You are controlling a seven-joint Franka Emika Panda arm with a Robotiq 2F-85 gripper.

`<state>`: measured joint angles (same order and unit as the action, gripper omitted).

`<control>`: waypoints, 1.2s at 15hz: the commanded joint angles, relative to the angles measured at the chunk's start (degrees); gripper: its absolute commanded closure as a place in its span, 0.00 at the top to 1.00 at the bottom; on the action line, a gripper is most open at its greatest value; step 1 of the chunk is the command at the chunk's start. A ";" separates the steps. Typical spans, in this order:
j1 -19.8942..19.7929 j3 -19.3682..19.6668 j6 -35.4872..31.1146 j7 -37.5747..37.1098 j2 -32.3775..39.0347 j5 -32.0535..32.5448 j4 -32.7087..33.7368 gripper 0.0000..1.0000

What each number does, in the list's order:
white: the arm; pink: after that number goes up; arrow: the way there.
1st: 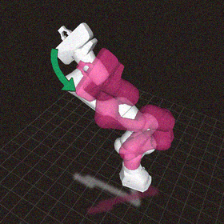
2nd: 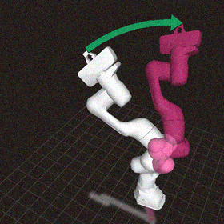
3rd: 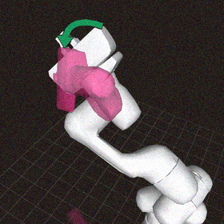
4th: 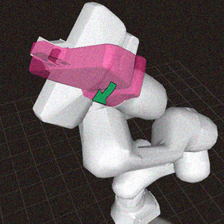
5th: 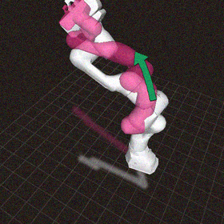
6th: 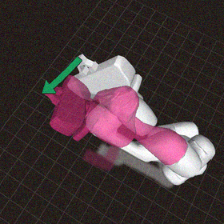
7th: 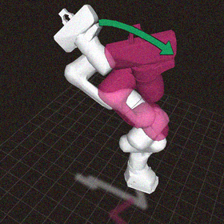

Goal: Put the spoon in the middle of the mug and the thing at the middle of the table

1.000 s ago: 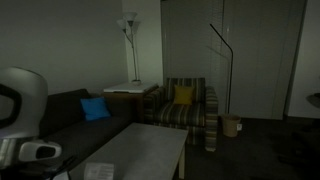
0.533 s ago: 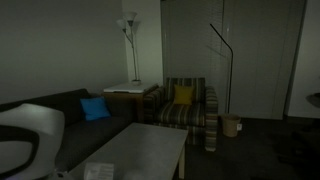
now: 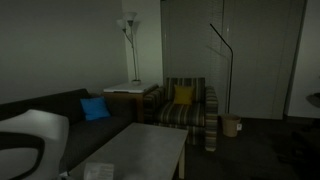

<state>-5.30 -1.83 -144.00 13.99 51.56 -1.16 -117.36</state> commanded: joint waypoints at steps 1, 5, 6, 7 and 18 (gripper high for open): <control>0.14 -0.48 -5.38 -3.35 0.55 -0.70 -1.00 1.00; -0.98 -2.30 -13.52 -6.01 5.07 -3.07 0.40 1.00; -0.90 -2.40 -15.08 -6.81 6.41 -3.33 0.78 1.00; -0.98 -2.51 -16.62 -7.42 7.98 -3.47 1.30 1.00; -0.08 -1.76 -16.73 -8.84 13.23 -2.01 3.85 1.00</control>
<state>-5.18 -3.46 -160.92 5.57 64.68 -3.73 -113.74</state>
